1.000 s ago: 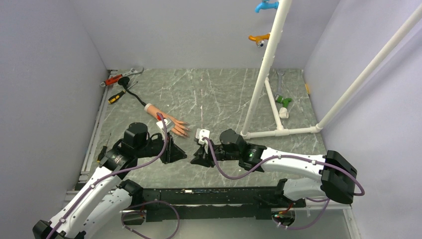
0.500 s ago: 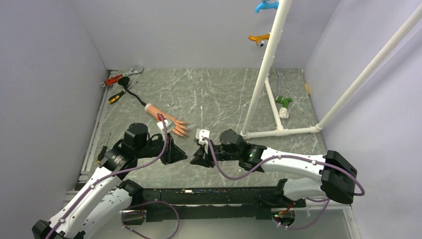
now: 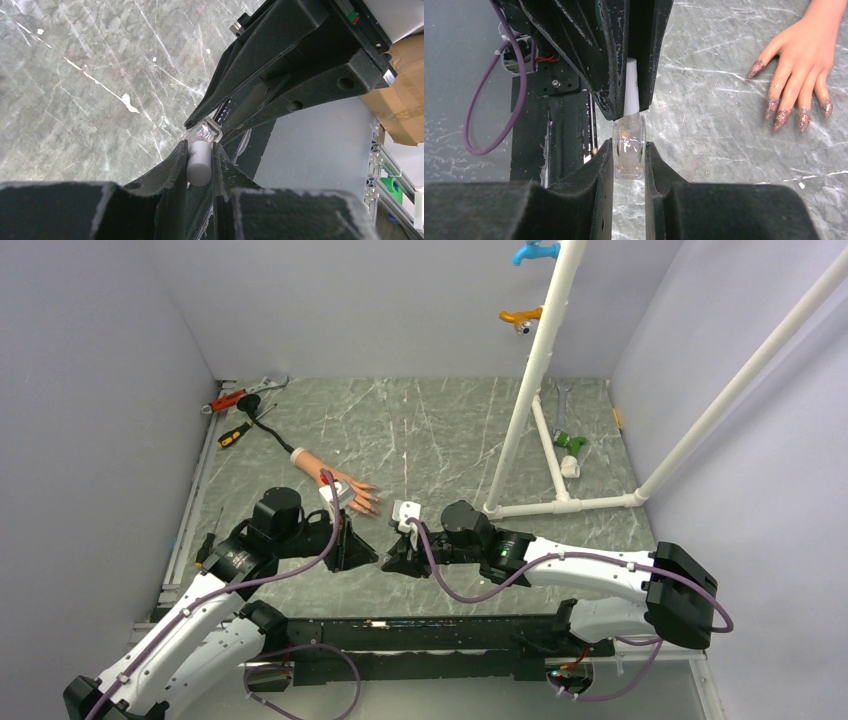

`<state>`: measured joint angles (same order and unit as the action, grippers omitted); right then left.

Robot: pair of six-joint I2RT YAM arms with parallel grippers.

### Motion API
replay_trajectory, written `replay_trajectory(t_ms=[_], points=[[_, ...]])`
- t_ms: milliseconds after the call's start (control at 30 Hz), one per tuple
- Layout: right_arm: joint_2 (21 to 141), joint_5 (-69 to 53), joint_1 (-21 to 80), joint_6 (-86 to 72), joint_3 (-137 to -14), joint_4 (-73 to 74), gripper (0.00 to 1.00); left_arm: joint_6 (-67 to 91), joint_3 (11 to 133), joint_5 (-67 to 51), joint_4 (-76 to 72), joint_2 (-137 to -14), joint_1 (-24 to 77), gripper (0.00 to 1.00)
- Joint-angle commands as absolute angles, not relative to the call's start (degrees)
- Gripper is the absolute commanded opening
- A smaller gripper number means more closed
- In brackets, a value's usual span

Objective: Paint the nails
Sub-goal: Close the nail polish bottle.

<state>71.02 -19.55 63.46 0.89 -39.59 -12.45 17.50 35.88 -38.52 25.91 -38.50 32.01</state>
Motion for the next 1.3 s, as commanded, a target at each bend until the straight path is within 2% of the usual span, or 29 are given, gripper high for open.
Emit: replay_trajectory(t_ms=[0,967,1033,1133,1200,1267], points=[[70.3,-19.3,63.8,0.8,-42.0,-18.5,0.0,18.3,36.0,-40.1,24.2,-39.0,33.1,0.0],[70.8,-18.4,65.2,1.0,-42.9,-18.2,0.0,16.5,37.6,-38.9,26.3,-39.5,33.7,0.0],[70.7,-18.2,65.2,1.1,-42.9,-18.1,0.0,16.4,38.2,-38.9,26.4,-39.4,33.7,0.09],[70.5,-18.2,65.2,1.1,-42.7,-18.0,0.0,15.8,39.7,-38.8,27.6,-40.2,33.7,0.34],[70.3,-18.1,65.2,1.2,-42.5,-18.1,0.0,14.9,41.0,-38.0,29.2,-40.8,33.7,0.44],[70.0,-18.0,65.2,1.2,-42.3,-18.0,0.0,14.5,41.9,-37.9,29.8,-40.8,33.7,0.6]])
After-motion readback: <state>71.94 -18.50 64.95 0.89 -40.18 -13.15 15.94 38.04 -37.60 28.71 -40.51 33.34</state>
